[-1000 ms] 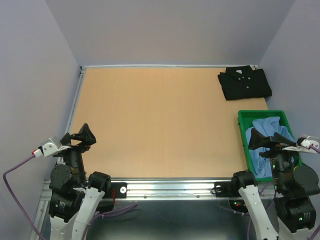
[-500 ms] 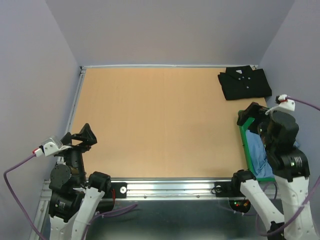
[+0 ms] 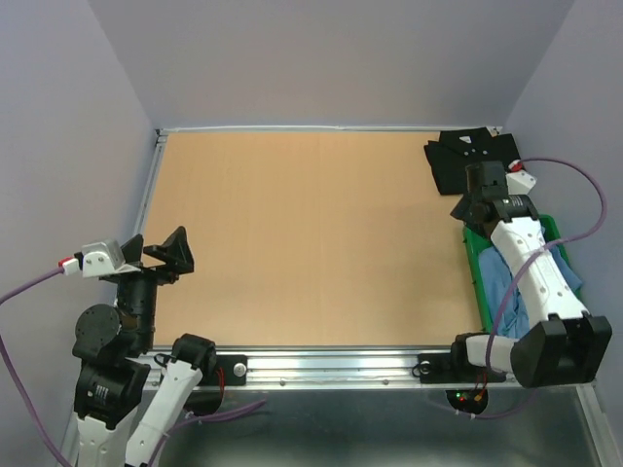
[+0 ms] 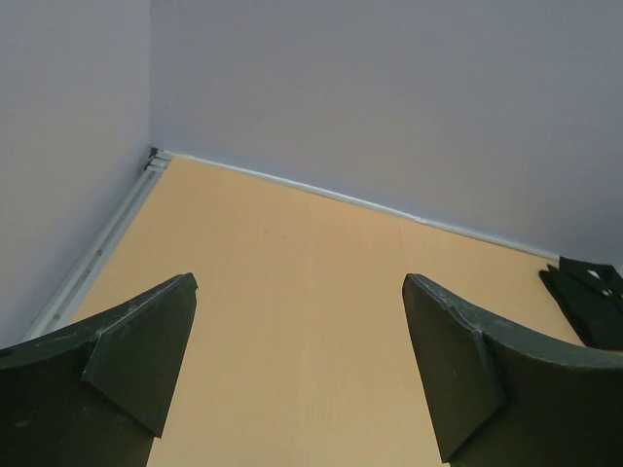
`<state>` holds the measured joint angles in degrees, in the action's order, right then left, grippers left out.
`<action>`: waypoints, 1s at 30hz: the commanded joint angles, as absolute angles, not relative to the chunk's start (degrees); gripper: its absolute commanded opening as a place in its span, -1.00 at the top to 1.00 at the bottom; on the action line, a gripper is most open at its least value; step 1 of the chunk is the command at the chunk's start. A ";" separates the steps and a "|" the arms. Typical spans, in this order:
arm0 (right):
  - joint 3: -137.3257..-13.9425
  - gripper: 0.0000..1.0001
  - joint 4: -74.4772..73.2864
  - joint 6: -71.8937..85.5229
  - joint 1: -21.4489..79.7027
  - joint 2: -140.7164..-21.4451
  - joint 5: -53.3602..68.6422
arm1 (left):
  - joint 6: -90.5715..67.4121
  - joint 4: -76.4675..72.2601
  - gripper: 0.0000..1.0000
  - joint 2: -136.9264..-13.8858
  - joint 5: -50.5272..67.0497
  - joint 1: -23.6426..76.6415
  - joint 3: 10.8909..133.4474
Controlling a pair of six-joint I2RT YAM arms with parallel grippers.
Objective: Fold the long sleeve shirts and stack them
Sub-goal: Grab the shirt from the pile
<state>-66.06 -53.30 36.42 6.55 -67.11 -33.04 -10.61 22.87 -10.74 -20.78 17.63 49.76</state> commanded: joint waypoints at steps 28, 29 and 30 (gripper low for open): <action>-49.83 0.79 -32.34 48.35 -29.71 -87.90 -26.71 | -15.47 21.27 -0.98 -25.31 -0.35 18.81 53.61; -50.01 0.91 -32.43 47.90 -29.71 -86.76 -27.50 | -15.56 21.27 -0.97 -25.49 -0.26 18.81 53.70; -50.18 0.99 -32.52 46.86 -29.71 -83.88 -28.99 | -15.47 21.27 -0.97 -25.92 -0.26 18.81 53.88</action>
<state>-51.62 -35.00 47.79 -29.30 -88.18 -27.99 -14.79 24.25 -24.75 -1.21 18.63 53.69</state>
